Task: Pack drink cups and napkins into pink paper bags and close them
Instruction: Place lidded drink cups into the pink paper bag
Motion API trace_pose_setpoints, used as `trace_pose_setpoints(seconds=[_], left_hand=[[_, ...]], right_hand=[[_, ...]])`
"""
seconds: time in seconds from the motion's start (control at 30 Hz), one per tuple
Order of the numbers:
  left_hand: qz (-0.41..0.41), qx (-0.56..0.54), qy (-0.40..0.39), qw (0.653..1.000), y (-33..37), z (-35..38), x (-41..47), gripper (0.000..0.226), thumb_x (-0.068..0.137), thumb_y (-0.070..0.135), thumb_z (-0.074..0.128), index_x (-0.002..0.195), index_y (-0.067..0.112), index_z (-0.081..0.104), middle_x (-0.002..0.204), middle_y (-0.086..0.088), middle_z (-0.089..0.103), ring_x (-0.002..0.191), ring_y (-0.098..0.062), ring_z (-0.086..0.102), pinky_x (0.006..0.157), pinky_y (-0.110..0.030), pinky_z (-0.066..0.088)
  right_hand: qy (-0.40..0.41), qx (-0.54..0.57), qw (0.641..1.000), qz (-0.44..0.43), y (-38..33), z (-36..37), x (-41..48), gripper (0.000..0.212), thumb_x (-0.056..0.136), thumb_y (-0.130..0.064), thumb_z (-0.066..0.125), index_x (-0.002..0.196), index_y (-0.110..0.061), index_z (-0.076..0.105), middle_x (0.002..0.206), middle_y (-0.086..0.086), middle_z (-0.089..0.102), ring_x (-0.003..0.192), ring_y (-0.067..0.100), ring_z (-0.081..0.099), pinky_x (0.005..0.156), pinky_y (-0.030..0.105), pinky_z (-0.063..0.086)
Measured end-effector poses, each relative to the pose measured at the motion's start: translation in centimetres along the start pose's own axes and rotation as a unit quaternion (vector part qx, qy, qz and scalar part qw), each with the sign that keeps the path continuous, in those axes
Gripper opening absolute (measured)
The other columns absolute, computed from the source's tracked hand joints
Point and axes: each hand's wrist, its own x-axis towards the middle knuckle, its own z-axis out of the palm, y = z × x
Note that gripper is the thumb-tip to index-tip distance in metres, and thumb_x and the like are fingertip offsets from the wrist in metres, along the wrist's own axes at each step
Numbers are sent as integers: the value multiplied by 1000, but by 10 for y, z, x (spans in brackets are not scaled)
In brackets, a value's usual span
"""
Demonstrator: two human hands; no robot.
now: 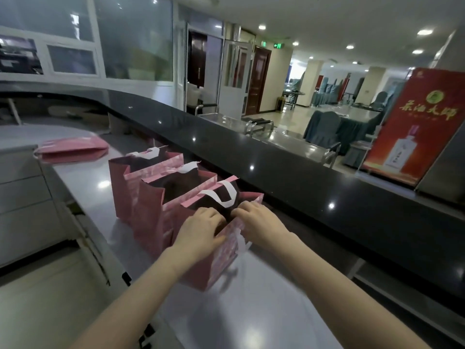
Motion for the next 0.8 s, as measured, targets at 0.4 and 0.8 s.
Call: trace_pose_setpoints(seconds=[0.4,0.8], left_hand=[[92,-8,-43,995,-42,5,5,9,86,23,60,87,15,65,86,3,59,90,-15,47,76,-32,43],[208,-93,18,973,41,7,-5,19,64,6,85,68,12,67,69,2,63,72,-17,57,64,-21,44]], right_hand=[[-98,-80,991,-46,13,22,46,18,85,-3,54,97,-10,64,100,7,62,101,26,54,83,37,46],[-48,-66,995,52,43,-16,-111,16,91,-10,47,95,-15,61,94,-1,63,87,18,54,76,34,49]])
